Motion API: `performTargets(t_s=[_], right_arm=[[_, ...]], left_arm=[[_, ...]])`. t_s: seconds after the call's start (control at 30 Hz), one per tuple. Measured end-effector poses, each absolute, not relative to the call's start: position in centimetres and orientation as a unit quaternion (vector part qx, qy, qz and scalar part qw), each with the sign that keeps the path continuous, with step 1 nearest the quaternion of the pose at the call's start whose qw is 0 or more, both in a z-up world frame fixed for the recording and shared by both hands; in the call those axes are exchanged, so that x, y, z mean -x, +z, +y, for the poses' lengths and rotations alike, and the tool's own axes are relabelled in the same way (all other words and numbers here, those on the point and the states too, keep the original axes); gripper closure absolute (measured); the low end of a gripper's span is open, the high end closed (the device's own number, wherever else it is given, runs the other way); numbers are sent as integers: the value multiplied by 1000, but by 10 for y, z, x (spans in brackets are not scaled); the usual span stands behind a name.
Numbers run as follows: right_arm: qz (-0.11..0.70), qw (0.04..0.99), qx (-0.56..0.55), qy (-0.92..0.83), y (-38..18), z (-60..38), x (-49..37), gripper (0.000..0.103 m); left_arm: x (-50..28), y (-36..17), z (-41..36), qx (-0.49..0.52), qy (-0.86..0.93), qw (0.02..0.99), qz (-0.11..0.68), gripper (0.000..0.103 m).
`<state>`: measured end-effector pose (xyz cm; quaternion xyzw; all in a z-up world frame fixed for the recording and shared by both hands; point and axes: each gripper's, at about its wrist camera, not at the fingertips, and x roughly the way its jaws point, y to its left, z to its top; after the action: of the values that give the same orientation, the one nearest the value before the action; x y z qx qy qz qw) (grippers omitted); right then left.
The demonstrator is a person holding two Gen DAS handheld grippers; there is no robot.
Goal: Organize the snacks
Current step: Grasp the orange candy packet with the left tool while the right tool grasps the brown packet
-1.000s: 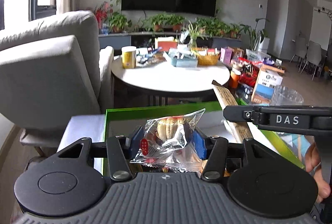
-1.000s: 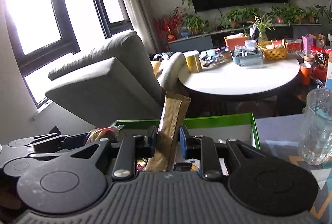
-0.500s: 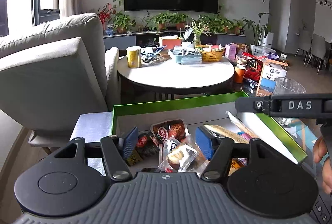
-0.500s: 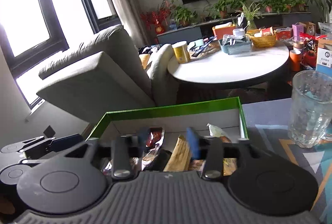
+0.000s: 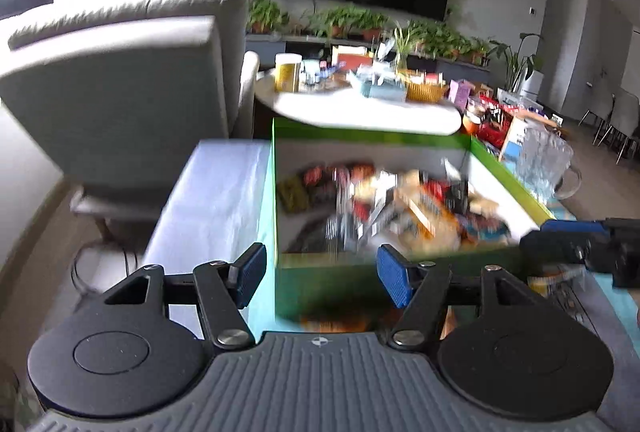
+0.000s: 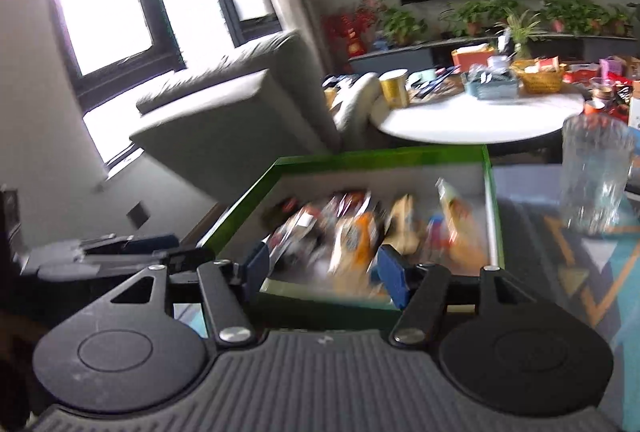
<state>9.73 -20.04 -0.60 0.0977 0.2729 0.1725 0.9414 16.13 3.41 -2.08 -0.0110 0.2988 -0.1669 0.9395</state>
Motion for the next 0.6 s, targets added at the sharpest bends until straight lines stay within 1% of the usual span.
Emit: performTargets(t_s=[0.1,0.2,0.4,0.6], right_arm=[[282,943,-56,169,-18,-195,-82,58],[284,949,-42,132,-27,-211,-72,58],[292,952,-81,39,-37,-260,-67,58],[315,939,-127,54,-57,-270,-88,58]], left_arm=[[-157,-37,36,16,-166,930,329,45],[-154,-45,32,11,-165,930,328,45],[-156,-54,29,20,-163,935,315,45],[-165,-59,24,37,-169,928,331,45]])
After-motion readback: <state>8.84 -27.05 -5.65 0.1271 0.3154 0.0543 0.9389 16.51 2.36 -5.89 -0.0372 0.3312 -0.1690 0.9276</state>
